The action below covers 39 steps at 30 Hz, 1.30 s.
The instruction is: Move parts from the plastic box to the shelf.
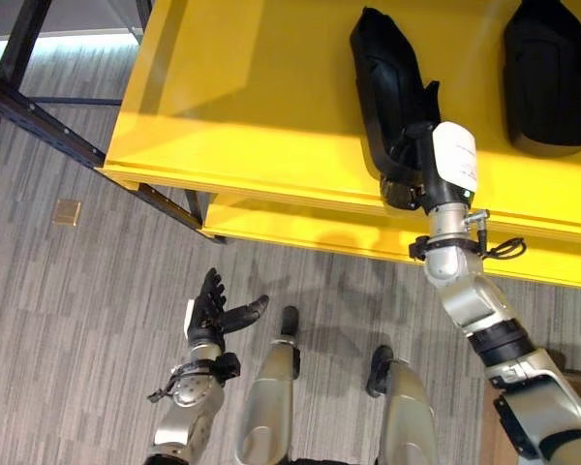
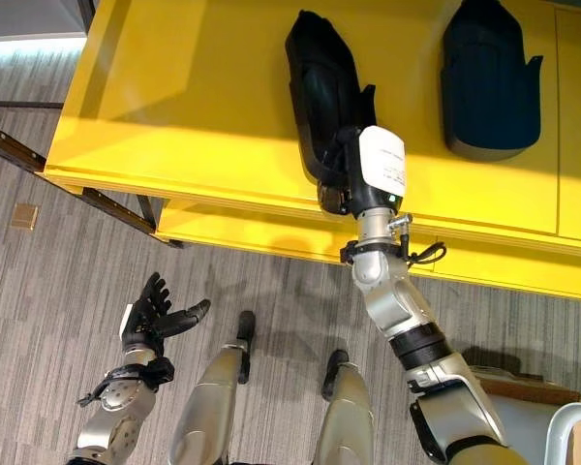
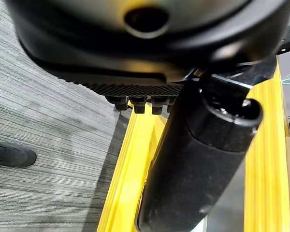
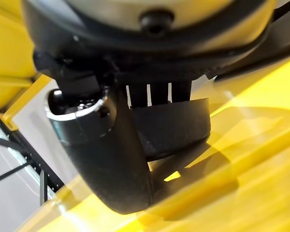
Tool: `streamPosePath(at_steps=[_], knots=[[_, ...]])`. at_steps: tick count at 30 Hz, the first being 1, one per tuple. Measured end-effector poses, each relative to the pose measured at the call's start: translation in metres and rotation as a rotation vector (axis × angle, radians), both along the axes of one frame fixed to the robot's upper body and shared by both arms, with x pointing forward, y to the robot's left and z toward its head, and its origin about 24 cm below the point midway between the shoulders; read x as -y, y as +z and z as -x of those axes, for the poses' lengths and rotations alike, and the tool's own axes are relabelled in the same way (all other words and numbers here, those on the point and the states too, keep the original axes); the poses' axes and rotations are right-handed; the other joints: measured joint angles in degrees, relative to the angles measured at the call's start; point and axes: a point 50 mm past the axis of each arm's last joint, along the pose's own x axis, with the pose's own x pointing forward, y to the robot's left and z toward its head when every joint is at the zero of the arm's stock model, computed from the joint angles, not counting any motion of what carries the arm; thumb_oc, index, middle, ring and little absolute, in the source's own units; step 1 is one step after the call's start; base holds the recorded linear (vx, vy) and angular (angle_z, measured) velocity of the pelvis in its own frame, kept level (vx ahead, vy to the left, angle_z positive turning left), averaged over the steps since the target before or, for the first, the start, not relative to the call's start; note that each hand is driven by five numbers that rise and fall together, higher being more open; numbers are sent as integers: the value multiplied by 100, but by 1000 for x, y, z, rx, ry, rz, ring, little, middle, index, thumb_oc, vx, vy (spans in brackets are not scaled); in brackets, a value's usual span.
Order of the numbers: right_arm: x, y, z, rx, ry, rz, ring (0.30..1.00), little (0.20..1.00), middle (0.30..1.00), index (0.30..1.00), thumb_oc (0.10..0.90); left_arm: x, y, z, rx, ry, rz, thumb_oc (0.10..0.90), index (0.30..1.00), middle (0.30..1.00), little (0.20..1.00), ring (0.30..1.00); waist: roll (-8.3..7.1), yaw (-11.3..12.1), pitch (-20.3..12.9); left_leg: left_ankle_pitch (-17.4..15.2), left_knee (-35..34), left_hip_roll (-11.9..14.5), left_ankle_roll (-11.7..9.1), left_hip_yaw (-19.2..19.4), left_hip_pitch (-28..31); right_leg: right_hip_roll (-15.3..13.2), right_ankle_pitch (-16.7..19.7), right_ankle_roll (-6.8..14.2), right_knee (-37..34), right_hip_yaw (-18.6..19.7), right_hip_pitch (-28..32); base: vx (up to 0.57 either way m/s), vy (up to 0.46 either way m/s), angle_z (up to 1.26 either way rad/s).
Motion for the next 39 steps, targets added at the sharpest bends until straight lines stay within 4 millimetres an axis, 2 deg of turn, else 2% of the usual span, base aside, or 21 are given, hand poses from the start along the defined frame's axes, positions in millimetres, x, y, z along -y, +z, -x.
streamPosePath(at_steps=[16, 24, 39], knots=[[2, 9, -10, 15, -43, -76, 300, 300, 300, 300, 400, 1, 3, -4, 11, 15, -6, 900, 1000, 1000, 1000, 1000, -1, 75, -1, 31, -41, -93, 3, -191, -78, -67, 9, 16, -151, -263, 138, 22, 18, 7], [2, 15, -13, 20, -52, -76, 300, 300, 300, 300, 400, 1, 6, -6, 26, 14, -5, 900, 1000, 1000, 1000, 1000, -2, 148, -1, 43, -68, -94, -1, -201, -79, -65, 9, 17, -163, -275, 138, 0, 0, 0], [-1, 20, -18, 14, -47, -77, 300, 300, 300, 300, 400, 2, 8, -9, 33, 30, 29, 900, 1000, 1000, 1000, 1000, -6, 135, -1, 74, -103, -90, -13, -225, -77, -48, 14, 24, -171, -283, 136, 0, 0, 0]])
